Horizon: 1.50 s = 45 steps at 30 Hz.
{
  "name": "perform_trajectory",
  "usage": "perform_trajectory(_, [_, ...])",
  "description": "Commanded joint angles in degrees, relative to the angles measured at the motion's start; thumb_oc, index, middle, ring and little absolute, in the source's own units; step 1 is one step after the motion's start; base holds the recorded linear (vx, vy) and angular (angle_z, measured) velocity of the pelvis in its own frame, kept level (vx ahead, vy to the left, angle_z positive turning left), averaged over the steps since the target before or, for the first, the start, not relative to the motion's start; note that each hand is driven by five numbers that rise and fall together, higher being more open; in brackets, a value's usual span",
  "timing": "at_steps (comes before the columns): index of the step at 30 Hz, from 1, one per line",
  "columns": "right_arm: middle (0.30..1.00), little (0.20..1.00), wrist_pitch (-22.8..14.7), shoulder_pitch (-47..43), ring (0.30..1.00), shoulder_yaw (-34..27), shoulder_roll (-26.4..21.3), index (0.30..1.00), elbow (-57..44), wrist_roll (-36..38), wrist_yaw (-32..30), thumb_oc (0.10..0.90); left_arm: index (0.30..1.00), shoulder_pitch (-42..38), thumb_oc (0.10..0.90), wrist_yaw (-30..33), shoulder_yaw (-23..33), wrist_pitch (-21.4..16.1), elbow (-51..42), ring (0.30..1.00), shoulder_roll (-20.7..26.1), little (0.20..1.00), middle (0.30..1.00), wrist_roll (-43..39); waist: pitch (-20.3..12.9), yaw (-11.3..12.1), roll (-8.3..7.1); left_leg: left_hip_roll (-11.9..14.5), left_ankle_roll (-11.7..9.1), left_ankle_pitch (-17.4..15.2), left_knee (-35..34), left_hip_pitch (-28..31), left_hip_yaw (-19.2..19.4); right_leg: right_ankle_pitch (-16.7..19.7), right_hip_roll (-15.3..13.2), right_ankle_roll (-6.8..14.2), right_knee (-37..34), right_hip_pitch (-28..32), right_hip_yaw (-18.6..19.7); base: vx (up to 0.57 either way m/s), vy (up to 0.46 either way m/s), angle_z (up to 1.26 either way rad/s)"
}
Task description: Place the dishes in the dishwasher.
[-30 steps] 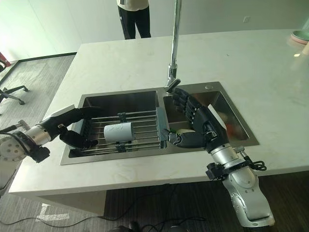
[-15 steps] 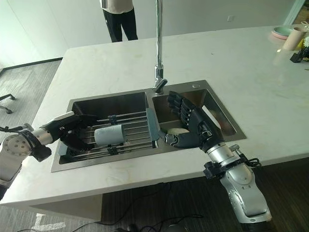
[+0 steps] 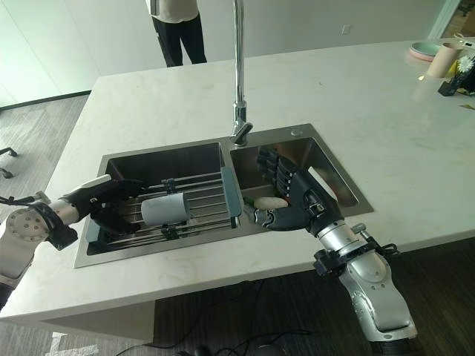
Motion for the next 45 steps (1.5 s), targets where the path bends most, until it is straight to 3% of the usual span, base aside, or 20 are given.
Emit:
perform_trajectory(1, [0.9,0.9,-5.01,-7.29,0.9,-2.68,-2.09,0.9,-3.07,1.7,0.24,0.8,0.9,-11.03,0.8,2.99,0.65,-4.57,1.91,0.9,0.26,0.9,0.9,2.33,-4.76,-0.6,1.11,3.72,-5.09,-6.12,-0.62,3.56,-2.03,-4.07,-1.6,4.77,1.35,0.07,-3.07,0.02,0.008,-0.06])
perform_trajectory(45, [0.9,0.9,-4.16,-4.74,0.9,-5.05,-1.91,0.9,-3.34,1.39,4.24,0.8,0.9,-9.36,0.8,0.63,-0.34,-5.37,11.1,0.9,-1.52,0.9,0.9,6.96,-4.62,-3.08,1.0,3.6,-4.26,-6.85,-0.62,5.12,0.54,-3.61,-0.76,4.92,1.35,-0.3,-0.95,0.01,0.004,-0.04])
